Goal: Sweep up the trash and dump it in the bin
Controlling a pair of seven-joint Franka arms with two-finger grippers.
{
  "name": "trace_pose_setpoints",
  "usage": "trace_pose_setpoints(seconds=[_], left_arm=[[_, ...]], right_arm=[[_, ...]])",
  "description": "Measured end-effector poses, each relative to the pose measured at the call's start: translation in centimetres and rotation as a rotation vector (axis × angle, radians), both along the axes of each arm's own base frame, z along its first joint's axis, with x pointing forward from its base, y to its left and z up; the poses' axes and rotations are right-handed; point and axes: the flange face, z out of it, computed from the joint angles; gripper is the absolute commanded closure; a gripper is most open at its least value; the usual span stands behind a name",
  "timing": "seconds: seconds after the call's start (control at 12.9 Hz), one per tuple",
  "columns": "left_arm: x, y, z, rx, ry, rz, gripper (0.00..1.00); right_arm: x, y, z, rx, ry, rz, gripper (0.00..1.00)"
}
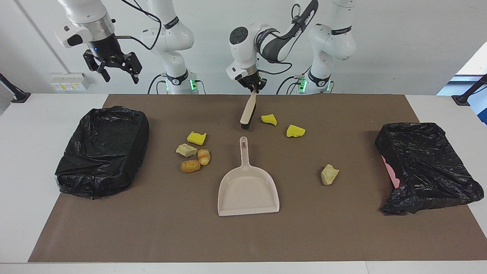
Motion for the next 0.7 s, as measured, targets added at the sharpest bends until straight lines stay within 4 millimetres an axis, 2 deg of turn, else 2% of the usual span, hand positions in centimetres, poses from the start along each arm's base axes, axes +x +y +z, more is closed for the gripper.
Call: trace_pose_setpoints(seconds=[0.16,0.39,0.54,0.7], left_arm=[[-0.7,1.2,-0.9,0.028,0.023,-0.024,1.0],[-1.1,3.6,-2.2,0.055,0.051,-0.045,1.0],[1.0,5.4,-2.4,0.051,0.064,-0.015,1.0],[4.7,8.2,-2.7,0.039,0.087,0.032,1.0]], right_arm=[[0.4,1.4,-0.2,-0.003,-0.005,0.027,0.0],[1.5,4.4,-1.9,-0.007,0.018,0.084,0.0],[2.8,6.2,-3.2,-0.005,0.011,0.1,0.0],[4.5,8.5,-5.1,0.003,-0.005,0.092,0.0]])
